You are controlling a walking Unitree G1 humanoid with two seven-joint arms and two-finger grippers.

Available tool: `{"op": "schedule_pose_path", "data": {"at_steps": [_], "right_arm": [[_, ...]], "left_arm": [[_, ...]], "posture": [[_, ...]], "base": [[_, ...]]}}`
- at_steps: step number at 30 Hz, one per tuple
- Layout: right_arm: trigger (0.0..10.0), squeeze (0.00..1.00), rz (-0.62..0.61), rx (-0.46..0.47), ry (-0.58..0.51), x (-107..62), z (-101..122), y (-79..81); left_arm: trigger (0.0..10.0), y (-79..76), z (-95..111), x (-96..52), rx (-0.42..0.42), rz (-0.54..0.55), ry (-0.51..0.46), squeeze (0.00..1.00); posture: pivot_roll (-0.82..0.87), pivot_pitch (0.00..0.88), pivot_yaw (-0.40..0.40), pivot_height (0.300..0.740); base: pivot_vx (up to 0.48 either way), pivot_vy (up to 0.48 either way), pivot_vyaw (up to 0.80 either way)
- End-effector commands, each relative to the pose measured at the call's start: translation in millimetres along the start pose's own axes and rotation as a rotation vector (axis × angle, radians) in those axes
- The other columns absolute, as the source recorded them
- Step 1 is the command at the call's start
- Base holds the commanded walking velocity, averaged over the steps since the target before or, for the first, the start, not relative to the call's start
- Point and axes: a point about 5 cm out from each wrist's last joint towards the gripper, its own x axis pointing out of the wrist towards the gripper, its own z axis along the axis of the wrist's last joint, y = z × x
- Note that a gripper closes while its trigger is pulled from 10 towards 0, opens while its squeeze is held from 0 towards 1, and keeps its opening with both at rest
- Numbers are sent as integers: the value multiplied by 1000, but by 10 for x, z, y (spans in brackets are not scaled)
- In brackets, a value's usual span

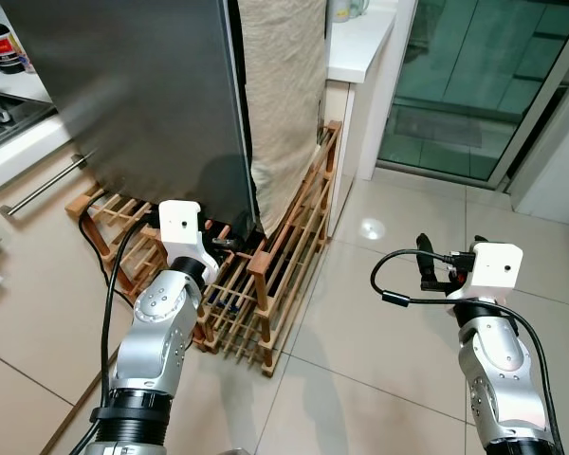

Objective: Restocking fridge

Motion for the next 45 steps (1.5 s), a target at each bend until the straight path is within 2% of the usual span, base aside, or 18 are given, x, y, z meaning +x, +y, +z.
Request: {"op": "schedule_pose_path", "data": {"at_steps": [1,2,3,5,7,8,9,10,12,13,15,19,23,27,31,33,35,45], "right_arm": [[10000,0,-18,-16,-36,-59,85,-18],[10000,0,-18,-16,-36,-59,85,-18],[10000,0,-19,-17,-48,-171,120,-13],[10000,0,-49,-22,-28,-522,138,-59],[10000,0,-87,-39,-18,-705,171,-132],[10000,0,-87,-39,-18,-705,171,-132],[10000,0,-135,-52,-20,-734,185,-186],[10000,0,-152,-40,-16,-722,173,-201],[10000,0,-160,-30,-12,-711,163,-207],[10000,0,-160,-30,-12,-711,163,-207],[10000,0,-162,13,5,-609,90,-191],[10000,0,-159,16,18,-550,78,-200],[10000,0,-119,9,3,-477,118,-154],[10000,0,-69,-22,-31,-388,161,-96],[10000,0,-48,-27,-34,-352,154,-77],[10000,0,-32,-28,-30,-318,145,-56],[10000,0,-25,-27,-24,-307,129,-48],[10000,0,13,-24,-7,-279,78,12]], "left_arm": [[10000,31,81,-70,47,-2,-51,0],[10000,31,81,-70,47,-2,-51,0],[10000,67,89,-213,74,-13,-55,0],[10000,138,42,-608,80,5,-4,0],[10000,158,36,-779,42,78,22,0],[10000,158,36,-779,42,78,22,0],[10000,191,58,-780,-87,256,1,0],[10000,210,76,-724,-122,307,-15,0],[10000,221,90,-682,-137,331,-26,0],[10000,221,90,-682,-137,331,-26,0],[10000,177,79,-546,-153,300,-10,0],[10000,125,108,-536,-158,273,-10,0],[10000,59,191,-501,-128,226,-44,0],[10000,-30,365,-372,-49,158,-133,0],[10000,-40,402,-320,-68,168,-144,0],[10000,-6,405,-298,-130,224,-132,0],[10000,12,397,-299,-150,250,-124,0],[10000,87,389,-335,-117,296,-126,0]], "posture": [[-79,0,55,740],[-79,0,55,740],[-74,0,52,740],[-64,0,42,740],[-56,0,35,740],[-56,0,35,740],[-57,0,30,740],[-55,0,24,740],[-55,0,24,740],[-55,0,24,740],[-59,0,27,740],[-58,0,26,740],[-57,0,20,740],[-63,0,18,740],[-67,0,25,740],[-72,0,33,740],[-68,0,33,740],[-49,0,15,740]], "base": [[0,0,-800],[0,0,-800],[0,0,-800],[0,0,0],[0,0,0],[0,0,0],[0,0,0],[0,0,0],[0,0,0],[0,0,0],[0,0,0],[0,0,0],[68,0,0],[480,0,0],[480,0,0],[459,0,0],[388,176,0],[65,208,0]]}}
